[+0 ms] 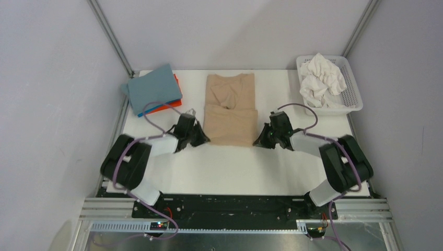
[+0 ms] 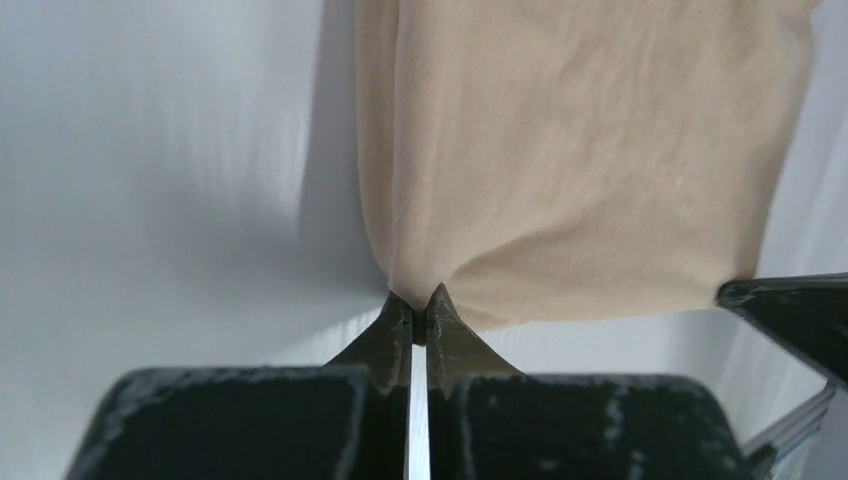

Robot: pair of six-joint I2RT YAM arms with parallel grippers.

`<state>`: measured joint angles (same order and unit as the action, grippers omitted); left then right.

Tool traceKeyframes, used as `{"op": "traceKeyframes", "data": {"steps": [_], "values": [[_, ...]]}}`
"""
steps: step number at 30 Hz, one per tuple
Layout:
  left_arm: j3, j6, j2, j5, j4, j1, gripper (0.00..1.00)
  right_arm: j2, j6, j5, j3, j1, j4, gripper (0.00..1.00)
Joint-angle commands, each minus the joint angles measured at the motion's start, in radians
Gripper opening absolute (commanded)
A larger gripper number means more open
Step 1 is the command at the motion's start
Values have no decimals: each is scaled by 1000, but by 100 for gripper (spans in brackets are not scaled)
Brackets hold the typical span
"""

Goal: Fold and stack the t-shirts
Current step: Fold the long partially folded tshirt into a neat square

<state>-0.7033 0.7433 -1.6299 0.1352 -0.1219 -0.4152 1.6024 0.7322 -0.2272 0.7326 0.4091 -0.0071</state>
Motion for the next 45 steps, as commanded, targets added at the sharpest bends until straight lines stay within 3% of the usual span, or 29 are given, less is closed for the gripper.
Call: {"op": "traceKeyframes", "data": {"steps": [1, 6, 12, 17, 22, 27, 29, 36, 40, 45], "values": [[185, 40, 257, -81, 130, -57, 0, -214, 4, 50, -79, 111, -219, 0], [324, 147, 657, -226, 373, -254, 0, -492, 91, 118, -145, 264, -452, 0], [375, 198, 1138, -226, 589, -458, 0, -817, 189, 93, -176, 417, -706, 0], [372, 167, 1351, -76, 594, -511, 0, -1021, 253, 3, -176, 510, -783, 0], [371, 170, 1471, -27, 595, -519, 0, -1087, 265, -29, -173, 553, -777, 0], [327, 168, 1424, -119, 594, -517, 0, -1043, 160, 15, -87, 481, -765, 0], [293, 152, 1379, -207, 596, -517, 0, -1000, 101, 49, -33, 430, -790, 0], [172, 96, 1199, -542, 597, -491, 0, -858, -8, -65, 45, 206, -674, 0], [100, 55, 1052, -544, 573, -382, 0, -799, -51, -117, 78, 115, -592, 0], [36, 14, 918, -429, 519, -213, 0, -715, -57, -213, 91, 13, -472, 0]]}}
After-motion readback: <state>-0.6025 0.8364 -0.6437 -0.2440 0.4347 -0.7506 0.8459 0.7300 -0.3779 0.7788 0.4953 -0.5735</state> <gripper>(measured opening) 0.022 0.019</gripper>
